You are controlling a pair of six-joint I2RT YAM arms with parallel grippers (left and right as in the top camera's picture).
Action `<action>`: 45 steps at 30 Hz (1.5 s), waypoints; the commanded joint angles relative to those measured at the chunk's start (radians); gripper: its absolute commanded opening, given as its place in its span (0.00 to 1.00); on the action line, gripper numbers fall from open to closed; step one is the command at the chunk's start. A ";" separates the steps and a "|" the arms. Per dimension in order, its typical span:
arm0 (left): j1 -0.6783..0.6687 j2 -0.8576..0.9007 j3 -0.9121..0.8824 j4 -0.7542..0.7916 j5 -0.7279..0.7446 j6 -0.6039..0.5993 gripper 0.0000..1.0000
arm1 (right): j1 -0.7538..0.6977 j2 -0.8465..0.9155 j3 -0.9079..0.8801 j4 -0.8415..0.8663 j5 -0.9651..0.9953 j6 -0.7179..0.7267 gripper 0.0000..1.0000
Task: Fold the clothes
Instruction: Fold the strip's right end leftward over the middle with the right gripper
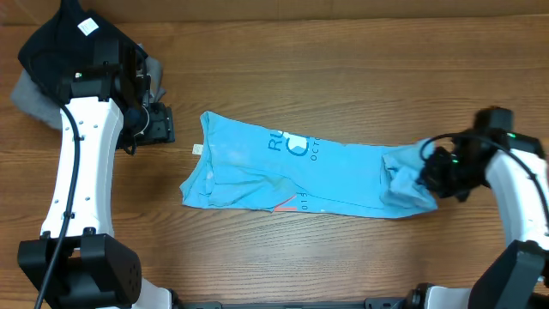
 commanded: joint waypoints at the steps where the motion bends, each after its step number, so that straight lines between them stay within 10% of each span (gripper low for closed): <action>1: 0.003 -0.020 0.015 0.000 -0.002 0.012 0.70 | 0.133 -0.028 0.029 0.025 0.032 0.069 0.04; 15: 0.003 -0.020 0.015 0.001 0.025 0.012 0.71 | 0.698 0.004 0.025 0.273 0.394 0.248 0.04; 40: 0.003 -0.020 0.015 0.000 0.027 0.013 0.70 | 0.896 0.111 0.024 0.305 0.382 0.218 0.04; 45: 0.003 -0.020 0.015 0.000 0.027 0.013 0.71 | 0.896 0.104 0.031 0.294 0.315 0.203 0.47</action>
